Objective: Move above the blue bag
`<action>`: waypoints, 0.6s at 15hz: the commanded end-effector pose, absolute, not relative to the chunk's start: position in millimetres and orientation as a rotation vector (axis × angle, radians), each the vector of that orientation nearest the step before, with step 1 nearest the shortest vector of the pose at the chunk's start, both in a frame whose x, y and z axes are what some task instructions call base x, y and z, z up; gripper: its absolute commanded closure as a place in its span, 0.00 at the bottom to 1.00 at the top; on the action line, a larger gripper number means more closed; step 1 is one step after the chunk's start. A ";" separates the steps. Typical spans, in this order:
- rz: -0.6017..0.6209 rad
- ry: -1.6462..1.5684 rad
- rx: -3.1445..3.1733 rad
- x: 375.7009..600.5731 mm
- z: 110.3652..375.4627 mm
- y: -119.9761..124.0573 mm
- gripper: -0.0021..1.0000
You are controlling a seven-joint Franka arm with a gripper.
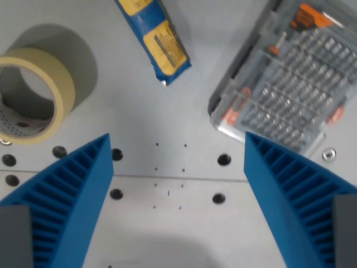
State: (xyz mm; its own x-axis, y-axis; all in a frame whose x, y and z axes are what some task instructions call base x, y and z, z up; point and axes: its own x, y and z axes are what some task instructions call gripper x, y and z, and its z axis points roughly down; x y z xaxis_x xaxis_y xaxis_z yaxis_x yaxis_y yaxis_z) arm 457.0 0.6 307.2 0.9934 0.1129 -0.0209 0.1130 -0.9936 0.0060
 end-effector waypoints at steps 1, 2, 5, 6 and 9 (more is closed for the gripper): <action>0.029 0.447 3.094 461.3 294.9 5.0 0.00; 0.031 0.481 3.088 463.3 289.9 6.5 0.00; 0.032 0.567 3.071 469.8 275.0 11.5 0.00; 0.031 0.601 3.063 472.1 270.0 13.2 0.00; 0.023 0.679 3.043 479.4 255.1 18.4 0.00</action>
